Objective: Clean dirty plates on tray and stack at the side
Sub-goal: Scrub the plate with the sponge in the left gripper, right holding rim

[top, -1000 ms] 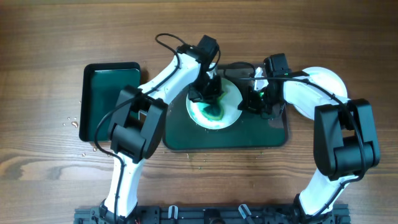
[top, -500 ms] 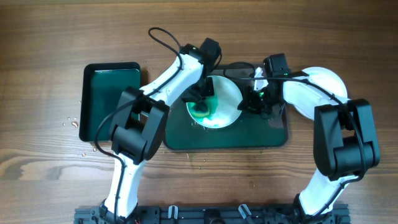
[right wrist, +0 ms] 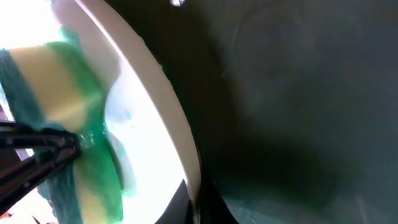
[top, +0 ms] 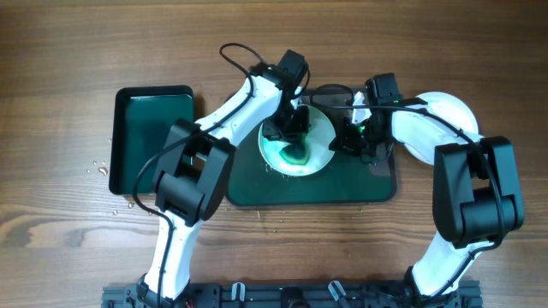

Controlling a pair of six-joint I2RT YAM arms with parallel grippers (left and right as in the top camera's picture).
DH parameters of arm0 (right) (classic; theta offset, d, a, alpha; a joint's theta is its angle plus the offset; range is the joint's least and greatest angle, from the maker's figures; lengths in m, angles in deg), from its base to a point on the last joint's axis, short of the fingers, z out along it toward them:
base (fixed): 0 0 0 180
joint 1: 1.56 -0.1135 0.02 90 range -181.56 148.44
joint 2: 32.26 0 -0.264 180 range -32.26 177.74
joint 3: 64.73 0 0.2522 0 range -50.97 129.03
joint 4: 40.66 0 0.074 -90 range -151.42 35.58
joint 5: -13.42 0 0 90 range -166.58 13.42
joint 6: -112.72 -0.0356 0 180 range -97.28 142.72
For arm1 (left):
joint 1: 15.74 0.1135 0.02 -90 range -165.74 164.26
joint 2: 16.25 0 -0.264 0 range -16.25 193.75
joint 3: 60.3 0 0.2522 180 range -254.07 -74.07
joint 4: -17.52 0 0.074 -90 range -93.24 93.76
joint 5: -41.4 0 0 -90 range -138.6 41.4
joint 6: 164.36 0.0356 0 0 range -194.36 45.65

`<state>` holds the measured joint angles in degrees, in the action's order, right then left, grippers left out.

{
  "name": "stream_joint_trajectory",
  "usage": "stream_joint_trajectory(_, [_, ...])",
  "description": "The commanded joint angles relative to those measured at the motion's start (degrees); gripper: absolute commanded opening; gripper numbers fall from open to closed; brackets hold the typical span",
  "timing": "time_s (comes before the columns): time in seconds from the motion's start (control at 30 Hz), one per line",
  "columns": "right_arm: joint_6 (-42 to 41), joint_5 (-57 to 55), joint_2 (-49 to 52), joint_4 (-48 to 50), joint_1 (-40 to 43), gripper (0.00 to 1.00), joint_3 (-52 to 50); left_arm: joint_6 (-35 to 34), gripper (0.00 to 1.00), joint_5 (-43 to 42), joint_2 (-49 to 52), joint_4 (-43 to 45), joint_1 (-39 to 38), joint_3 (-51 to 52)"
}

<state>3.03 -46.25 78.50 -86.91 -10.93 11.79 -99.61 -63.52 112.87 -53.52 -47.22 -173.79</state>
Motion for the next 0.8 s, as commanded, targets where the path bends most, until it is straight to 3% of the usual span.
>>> stream_joint_trajectory(0.0, [0.4, -0.7, 0.1, -0.2, -0.5, 0.04, -1.3, -11.4, 0.04, 27.7, 1.2, -5.0, -0.4, 0.7])
stream_joint_trajectory(0.1, [0.4, -0.7, 0.1, -0.2, -0.5, 0.04, -1.3, -12.8, 0.04, 31.0, 1.2, -6.4, -0.5, 0.7])
stream_joint_trajectory(0.23, [0.3, -0.7, 0.1, -0.2, -0.5, 0.04, -1.3, -10.8, 0.04, 25.2, 1.2, -5.6, -0.5, 0.7])
stream_joint_trajectory(0.37, [0.4, -0.7, 0.1, -0.2, -0.5, 0.04, -1.3, 8.2, 0.04, -2.6, 1.2, 0.3, -0.5, 0.7])
stream_joint_trajectory(0.47, [0.4, -0.7, 0.1, -0.2, -0.5, 0.04, -1.3, 11.6, 0.04, -13.3, 1.2, 2.8, -0.5, 0.7])
stream_joint_trajectory(0.6, [0.7, -0.7, 0.1, -0.2, -0.5, 0.04, -1.3, 9.1, 0.04, -10.4, 1.2, 4.4, -0.5, 0.7])
stream_joint_trajectory(0.77, [0.8, -0.7, 0.1, -0.3, -0.5, 0.04, -1.3, -9.4, 0.04, 18.4, 1.2, 0.0, -0.5, 0.7])
